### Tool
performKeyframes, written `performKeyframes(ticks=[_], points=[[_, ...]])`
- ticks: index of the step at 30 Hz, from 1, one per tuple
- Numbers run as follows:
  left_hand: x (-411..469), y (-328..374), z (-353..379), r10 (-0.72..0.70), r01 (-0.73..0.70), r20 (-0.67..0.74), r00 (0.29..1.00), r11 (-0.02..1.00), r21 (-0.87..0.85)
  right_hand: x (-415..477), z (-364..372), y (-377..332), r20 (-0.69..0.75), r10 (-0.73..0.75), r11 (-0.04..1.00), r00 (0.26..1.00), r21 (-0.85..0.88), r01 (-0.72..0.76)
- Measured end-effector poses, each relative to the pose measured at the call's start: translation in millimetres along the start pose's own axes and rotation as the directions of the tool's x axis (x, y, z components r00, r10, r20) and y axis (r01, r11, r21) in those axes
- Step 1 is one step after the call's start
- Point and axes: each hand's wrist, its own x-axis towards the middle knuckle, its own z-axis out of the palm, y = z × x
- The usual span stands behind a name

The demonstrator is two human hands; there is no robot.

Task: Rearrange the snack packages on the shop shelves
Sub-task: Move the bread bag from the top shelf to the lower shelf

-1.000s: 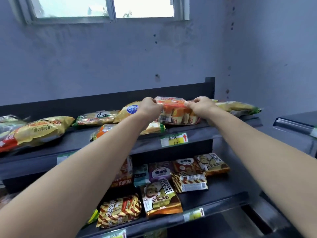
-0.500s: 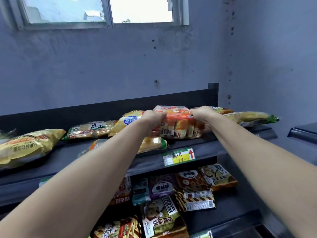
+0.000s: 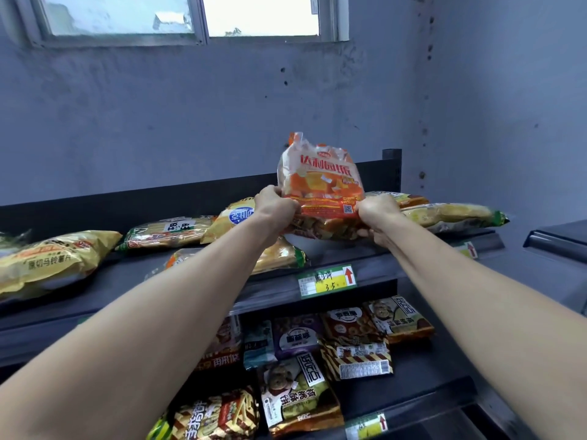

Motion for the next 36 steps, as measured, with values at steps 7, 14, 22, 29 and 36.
performKeyframes(ticks=[7, 14, 22, 29, 36], points=[[-28.6, 11.1, -18.1, 0.159, -0.159, 0.001, 0.987, 0.984, -0.084, -28.0, -7.9, -5.7, 0.058, -0.044, 0.966, 0.997, 0.255, 0.028], [-72.1, 11.8, -38.5, 0.170, -0.162, 0.049, 0.984, 0.979, -0.126, -72.0, -26.7, -13.3, 0.198, -0.057, 0.922, 0.979, 0.385, -0.024], [-133.6, -10.1, -62.3, -0.027, 0.041, 0.116, 0.993, 0.992, -0.122, -119.8, -58.8, 16.9, 0.406, -0.068, 0.990, 0.911, 0.143, 0.010], [-186.7, -44.5, -74.8, -0.073, 0.080, 0.141, 0.987, 0.996, -0.046, -149.7, -79.5, 54.8, 0.610, 0.078, 0.995, 0.788, -0.091, -0.028], [-230.8, -98.9, -97.7, -0.226, 0.215, 0.246, 0.942, 0.974, 0.071, -172.1, -70.7, 98.3, 0.774, 0.239, 0.963, 0.587, -0.269, -0.038]])
